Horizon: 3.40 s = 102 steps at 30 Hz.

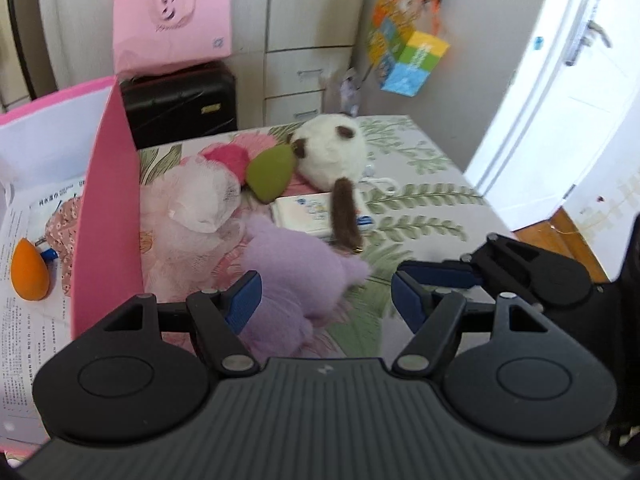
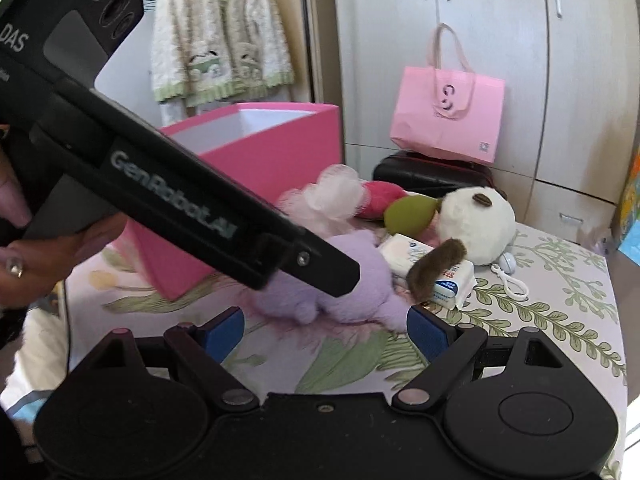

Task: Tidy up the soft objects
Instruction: 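Reach the left gripper to the lilac plush toy and close on it, then lift the lilac plush with the left gripper toward the pink box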

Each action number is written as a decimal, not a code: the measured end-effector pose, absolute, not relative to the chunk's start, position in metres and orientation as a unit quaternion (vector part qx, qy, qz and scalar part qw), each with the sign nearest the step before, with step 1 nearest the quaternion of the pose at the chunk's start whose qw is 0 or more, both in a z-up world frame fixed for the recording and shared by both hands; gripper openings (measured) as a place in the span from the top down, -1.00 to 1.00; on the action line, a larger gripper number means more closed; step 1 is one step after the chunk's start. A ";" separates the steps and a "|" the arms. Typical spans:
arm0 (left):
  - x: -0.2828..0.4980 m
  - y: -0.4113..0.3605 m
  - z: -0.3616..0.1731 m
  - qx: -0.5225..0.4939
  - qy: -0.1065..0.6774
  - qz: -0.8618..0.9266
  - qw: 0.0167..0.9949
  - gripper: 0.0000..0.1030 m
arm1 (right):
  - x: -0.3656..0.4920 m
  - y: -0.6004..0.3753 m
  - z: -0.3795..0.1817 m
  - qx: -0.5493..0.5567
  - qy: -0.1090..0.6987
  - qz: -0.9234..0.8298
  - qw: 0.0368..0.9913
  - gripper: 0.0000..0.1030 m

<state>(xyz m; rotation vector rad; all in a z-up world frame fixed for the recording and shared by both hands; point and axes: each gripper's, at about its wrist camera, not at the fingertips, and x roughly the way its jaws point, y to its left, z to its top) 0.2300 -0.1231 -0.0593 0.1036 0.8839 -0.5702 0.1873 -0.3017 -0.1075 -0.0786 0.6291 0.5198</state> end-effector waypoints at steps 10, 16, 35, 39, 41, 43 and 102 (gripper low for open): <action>0.250 -0.124 -0.072 0.044 0.439 -0.250 0.862 -0.38 | 0.202 -0.292 -0.118 -0.010 0.322 0.283 0.903 -0.77; 0.250 -0.121 -0.077 0.008 0.463 -0.272 0.844 -0.37 | 0.205 -0.288 -0.124 -0.013 0.334 0.275 0.902 -0.77; 0.248 -0.121 -0.088 0.002 0.426 -0.243 0.871 -0.29 | 0.200 -0.262 -0.133 -0.001 0.303 0.184 0.935 -0.86; 0.248 -0.115 -0.101 -0.032 0.444 -0.250 0.860 -0.19 | 0.199 -0.250 -0.135 -0.014 0.309 0.179 0.934 -0.86; 0.241 -0.115 -0.102 -0.028 0.438 -0.249 0.863 -0.15 | 0.201 -0.246 -0.137 -0.010 0.315 0.178 0.932 -0.83; 0.235 -0.118 -0.101 -0.014 0.433 -0.256 0.864 -0.08 | 0.199 -0.243 -0.137 -0.004 0.314 0.179 0.933 -0.76; 0.092 0.018 0.038 0.001 0.336 -0.243 0.910 0.12 | 0.086 -0.184 0.006 -0.067 0.236 0.323 0.914 0.19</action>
